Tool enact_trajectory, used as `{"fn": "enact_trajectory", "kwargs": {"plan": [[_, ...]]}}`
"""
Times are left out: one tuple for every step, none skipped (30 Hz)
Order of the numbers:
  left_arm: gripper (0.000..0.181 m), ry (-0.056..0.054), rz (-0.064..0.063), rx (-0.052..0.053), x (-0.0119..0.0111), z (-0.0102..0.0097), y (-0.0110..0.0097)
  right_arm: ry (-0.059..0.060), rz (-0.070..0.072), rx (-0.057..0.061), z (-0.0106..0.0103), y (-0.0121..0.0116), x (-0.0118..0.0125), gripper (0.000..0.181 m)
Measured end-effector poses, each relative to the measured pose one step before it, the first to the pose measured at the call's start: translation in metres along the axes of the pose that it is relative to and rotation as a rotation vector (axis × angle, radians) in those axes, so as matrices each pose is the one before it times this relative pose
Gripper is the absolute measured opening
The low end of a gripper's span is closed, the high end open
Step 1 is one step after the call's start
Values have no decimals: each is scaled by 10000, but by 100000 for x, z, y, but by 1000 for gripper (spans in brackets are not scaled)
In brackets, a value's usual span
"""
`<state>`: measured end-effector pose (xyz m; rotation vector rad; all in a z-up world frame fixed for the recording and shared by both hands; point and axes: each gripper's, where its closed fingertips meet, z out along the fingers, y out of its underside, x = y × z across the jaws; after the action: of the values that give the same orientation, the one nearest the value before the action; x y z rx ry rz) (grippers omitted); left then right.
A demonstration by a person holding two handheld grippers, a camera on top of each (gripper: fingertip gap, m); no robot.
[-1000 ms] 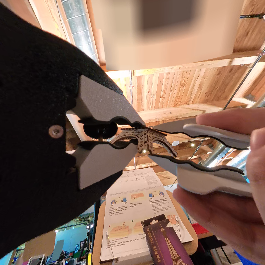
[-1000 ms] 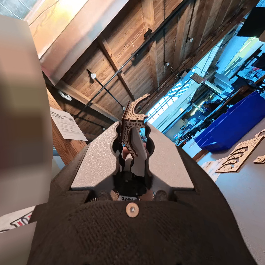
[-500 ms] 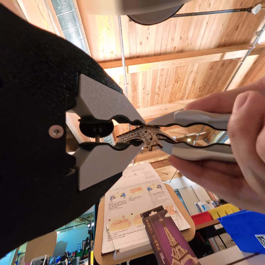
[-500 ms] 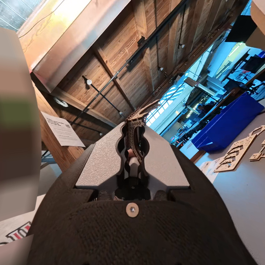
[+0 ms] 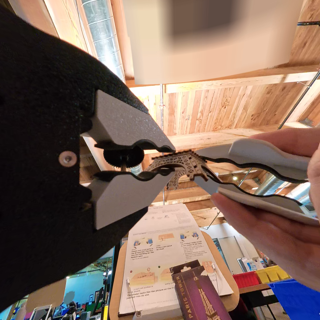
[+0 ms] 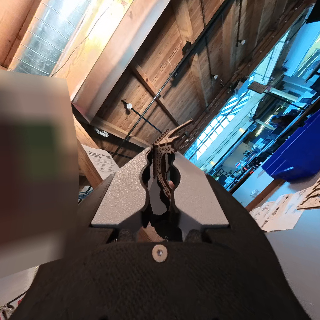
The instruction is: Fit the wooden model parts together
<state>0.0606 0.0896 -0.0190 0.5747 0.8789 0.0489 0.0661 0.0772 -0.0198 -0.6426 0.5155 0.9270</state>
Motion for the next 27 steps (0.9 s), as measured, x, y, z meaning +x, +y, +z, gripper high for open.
{"fn": "enact_trajectory", "kwargs": {"plan": [[15,-81,-6,-39,-152,23,1,-90,27,-1,56,68,-127,14],[15,-94,-47,-26,-166,-5,6,-96,52,-41,64,137,-118,14],[15,-78,-74,-15,-158,-29,18,-89,94,-15,56,94,-101,14],[15,-60,-92,-20,-139,-21,47,-89,87,5,54,65,-111,14],[14,-35,-89,-35,-106,-22,36,-65,48,4,47,48,-81,14],[14,-26,-82,-39,-91,-30,37,-44,57,6,46,63,-67,14],[13,8,-87,-41,-46,-13,49,-20,90,21,51,35,-44,14],[12,38,-90,-22,-29,-16,19,-13,78,45,36,24,-39,14],[11,52,-55,-43,-27,-17,66,-17,45,35,41,50,-42,14],[11,93,-53,-24,17,2,56,21,17,35,35,40,12,14],[11,103,-82,22,39,-7,18,30,13,32,9,8,29,14],[10,85,-47,24,33,-4,17,29,-28,-11,7,7,17,14],[10,65,6,17,48,8,7,45,-56,-27,-9,5,16,14],[10,41,20,5,20,10,-10,54,-55,-18,4,-11,22,14],[10,40,-30,10,2,15,-15,31,-66,-10,-6,-15,-7,14],[10,40,-60,13,-35,24,-13,-5,-73,-14,-4,3,-51,14],[10,28,-19,4,-41,29,-16,-11,-36,-8,9,-12,-57,14],[10,3,34,-1,-38,46,-16,0,-29,-5,6,-23,-36,14],[10,7,17,2,-1,30,-12,7,-59,-17,4,-14,-40,14],[10,75,-68,4,87,42,-5,57,-82,-11,-19,-42,38,14],[10,85,-95,-1,106,35,4,83,-86,-6,-44,-55,98,14],[10,24,-32,-7,43,21,3,43,-101,-24,-22,-22,40,14],[10,12,18,-18,32,22,13,39,-128,-41,-8,6,36,14],[10,34,3,-26,66,17,37,65,-186,-76,-8,42,54,14],[10,35,-1,-16,71,16,8,103,-217,-69,-8,21,83,14],[10,-5,43,-20,26,14,-7,88,-205,-58,-12,21,49,15],[10,-64,96,-6,-23,-7,-26,38,-141,-48,-6,7,11,15]]}}
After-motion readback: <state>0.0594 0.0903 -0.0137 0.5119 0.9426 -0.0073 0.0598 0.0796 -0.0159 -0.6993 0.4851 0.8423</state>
